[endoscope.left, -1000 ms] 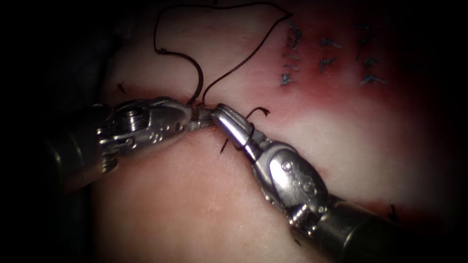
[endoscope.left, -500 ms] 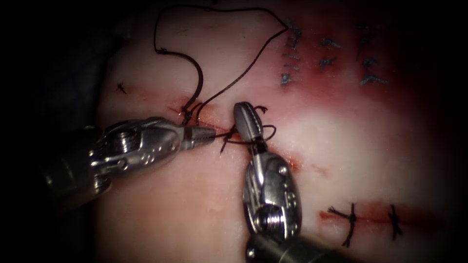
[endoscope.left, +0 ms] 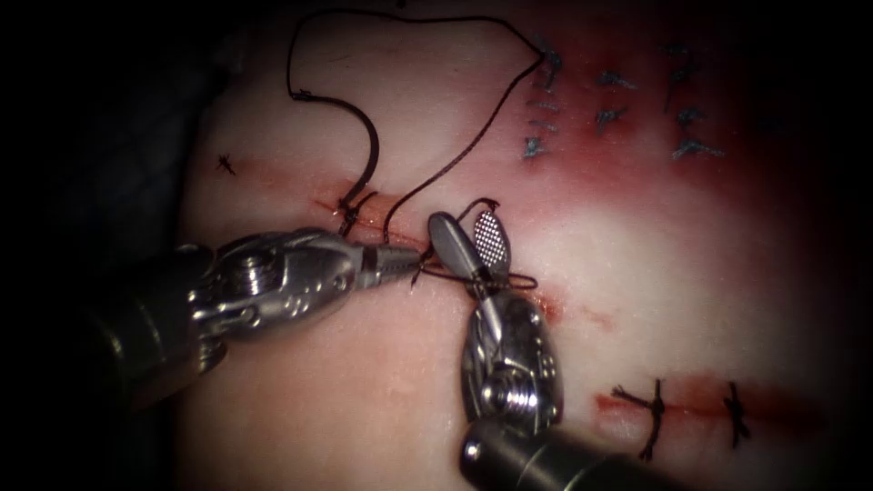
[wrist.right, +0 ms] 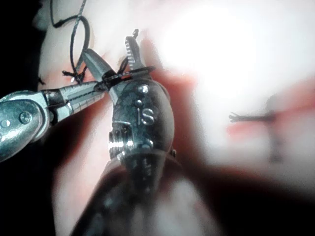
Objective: Wound Closure
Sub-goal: Move the right tool down and the left tool up to tie the knot.
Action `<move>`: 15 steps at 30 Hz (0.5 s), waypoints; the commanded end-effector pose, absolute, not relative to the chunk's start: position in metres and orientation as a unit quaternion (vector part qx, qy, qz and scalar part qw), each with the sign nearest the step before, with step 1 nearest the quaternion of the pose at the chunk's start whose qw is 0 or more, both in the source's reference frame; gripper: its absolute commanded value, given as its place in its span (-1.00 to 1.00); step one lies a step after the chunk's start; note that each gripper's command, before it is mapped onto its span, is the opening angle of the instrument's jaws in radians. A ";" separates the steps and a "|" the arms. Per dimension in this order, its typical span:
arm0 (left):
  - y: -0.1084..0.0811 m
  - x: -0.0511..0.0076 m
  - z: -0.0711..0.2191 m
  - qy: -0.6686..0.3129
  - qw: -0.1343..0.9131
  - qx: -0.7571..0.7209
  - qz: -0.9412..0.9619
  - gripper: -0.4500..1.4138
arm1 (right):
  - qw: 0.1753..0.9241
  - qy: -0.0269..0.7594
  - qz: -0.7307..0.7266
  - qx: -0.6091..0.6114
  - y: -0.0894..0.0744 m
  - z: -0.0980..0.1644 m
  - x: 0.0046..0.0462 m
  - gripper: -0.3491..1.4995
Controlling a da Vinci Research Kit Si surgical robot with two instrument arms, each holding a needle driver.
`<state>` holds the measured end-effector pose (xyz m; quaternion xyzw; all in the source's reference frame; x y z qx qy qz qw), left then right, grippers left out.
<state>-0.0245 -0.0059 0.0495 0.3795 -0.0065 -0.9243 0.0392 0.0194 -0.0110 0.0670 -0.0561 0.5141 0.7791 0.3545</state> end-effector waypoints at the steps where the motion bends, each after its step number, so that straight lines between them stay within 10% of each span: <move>1: -0.005 -0.0250 0.050 -0.008 0.041 0.380 -0.924 -0.89 | 0.347 0.510 0.784 -0.063 -0.011 0.068 0.0193 0.05; 15: -0.006 -0.0254 0.050 -0.011 0.041 0.381 -0.924 -0.89 | 0.327 0.508 0.794 -0.060 -0.009 0.069 0.0197 -0.02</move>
